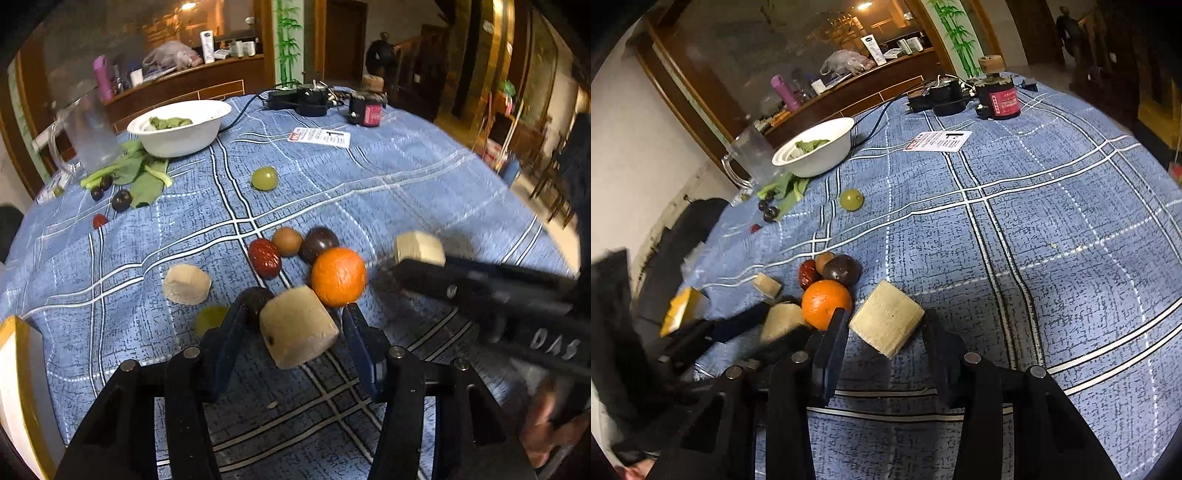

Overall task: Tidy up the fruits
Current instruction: 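Carry the cream cube into the tray and release it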

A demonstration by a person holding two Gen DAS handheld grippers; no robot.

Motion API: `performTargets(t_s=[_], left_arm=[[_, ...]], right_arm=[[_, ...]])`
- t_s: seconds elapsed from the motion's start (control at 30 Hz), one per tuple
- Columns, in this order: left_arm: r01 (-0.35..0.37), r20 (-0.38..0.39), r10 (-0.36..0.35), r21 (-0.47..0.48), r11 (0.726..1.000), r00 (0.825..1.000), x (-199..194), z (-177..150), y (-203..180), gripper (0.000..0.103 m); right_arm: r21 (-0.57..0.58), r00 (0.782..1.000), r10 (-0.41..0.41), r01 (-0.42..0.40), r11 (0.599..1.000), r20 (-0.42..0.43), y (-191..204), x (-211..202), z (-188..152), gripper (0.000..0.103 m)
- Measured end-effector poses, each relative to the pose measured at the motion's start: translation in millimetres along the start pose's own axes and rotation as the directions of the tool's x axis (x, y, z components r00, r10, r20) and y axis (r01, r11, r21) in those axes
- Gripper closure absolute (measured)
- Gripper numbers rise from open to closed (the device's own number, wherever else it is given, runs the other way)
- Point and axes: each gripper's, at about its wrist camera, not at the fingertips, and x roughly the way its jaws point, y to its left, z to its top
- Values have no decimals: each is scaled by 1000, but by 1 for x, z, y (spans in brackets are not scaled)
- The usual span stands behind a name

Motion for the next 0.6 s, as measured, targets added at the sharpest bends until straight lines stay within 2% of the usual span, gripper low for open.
performTargets(t_s=[0.03,0.17,0.33,0.6], left_arm=[[-19,5,19,30,999,1000,-2,-3,-5,62],[-10,7,10,23,1000,1000,-10,-10,-6,63],[27,22,-25,-71,997,999,-32,-21,5,64],[-9,93,29,-205,979,995,-82,-42,28,63]], right_arm=[[-6,1000,-6,6,1000,4,1,-1,0,59],[-27,1000,-13,14,1000,19,5,-4,0,59],[-43,1000,-7,8,999,25,10,-5,0,59],[-87,999,9,-5,996,42,21,-8,-3,59]])
